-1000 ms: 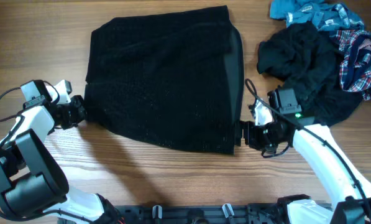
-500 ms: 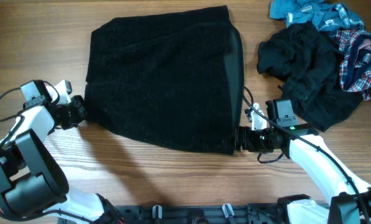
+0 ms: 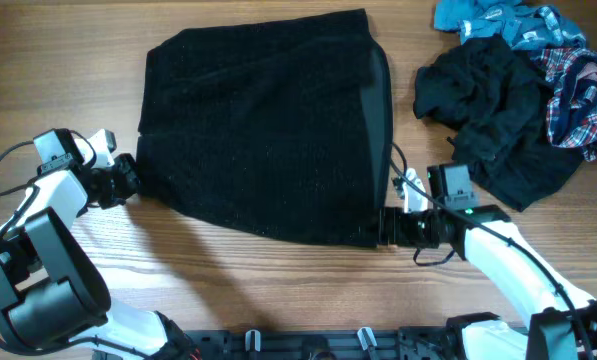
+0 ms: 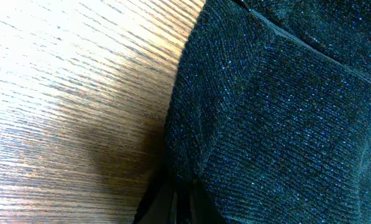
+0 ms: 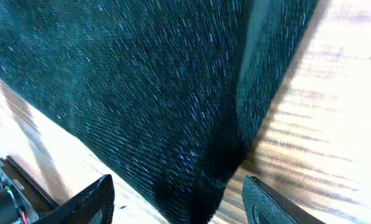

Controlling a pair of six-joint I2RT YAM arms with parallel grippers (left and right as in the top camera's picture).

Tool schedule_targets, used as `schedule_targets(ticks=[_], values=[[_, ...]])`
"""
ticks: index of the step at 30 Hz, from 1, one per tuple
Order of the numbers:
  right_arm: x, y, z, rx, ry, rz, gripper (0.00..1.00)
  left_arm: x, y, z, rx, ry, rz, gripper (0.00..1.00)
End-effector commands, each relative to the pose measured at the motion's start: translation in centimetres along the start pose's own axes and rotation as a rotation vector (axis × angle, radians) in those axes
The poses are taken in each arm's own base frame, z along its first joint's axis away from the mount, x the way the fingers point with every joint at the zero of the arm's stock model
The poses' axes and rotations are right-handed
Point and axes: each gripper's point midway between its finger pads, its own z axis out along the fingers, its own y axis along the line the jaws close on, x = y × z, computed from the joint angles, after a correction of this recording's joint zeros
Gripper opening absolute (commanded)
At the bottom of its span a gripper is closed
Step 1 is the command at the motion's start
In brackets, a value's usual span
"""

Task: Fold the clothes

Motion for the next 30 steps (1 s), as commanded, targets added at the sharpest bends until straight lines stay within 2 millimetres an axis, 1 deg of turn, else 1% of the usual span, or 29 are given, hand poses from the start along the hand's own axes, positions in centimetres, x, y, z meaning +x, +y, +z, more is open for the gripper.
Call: schedule_targets(ticks=[1,3,14,19,20,22,23,24,25,30], values=[[0.1,1.2,0.1,-0.081,-0.007,-0.027,0.54,0.2,-0.4,-0.4,0.016,-0.003,-0.002,0.04],[-0.1,1.3,0.1,-0.085,-0.015,-0.033,0.49,0.2,-0.4,-0.4,0.016,-0.002,-0.002,0.04],[-0.3,1.4,0.1,-0.087,-0.022,-0.039,0.49,0.5,-0.4,-0.4,0.016,0.008,-0.008,0.04],[0.5,1.9,0.6,-0.099,0.002,-0.063,0.5,0.6,-0.4,-0.4,0.015,0.014,-0.011,0.04],[0.5,2.1,0.7,-0.101,0.004,-0.073,0.47,0.7,-0.4,-0.4,0.015,0.016,-0.011,0.04],[0.5,2.7,0.9,-0.11,0.003,-0.076,0.36,0.8,-0.3,-0.4,0.014,0.019,-0.013,0.04],[0.4,3.0,1.0,-0.114,0.0,-0.077,0.19,0.8,-0.3,-0.4,0.014,0.019,-0.013,0.04],[0.2,3.3,1.1,-0.117,-0.005,-0.085,0.06,0.8,-0.3,-0.4,0.014,0.019,-0.013,0.04],[0.2,3.3,1.1,-0.118,-0.006,-0.087,0.04,0.8,-0.3,-0.4,0.014,0.019,-0.013,0.04],[0.0,3.2,1.1,-0.106,-0.013,-0.069,0.04,0.6,-0.5,-0.7,0.015,0.009,-0.009,0.04]])
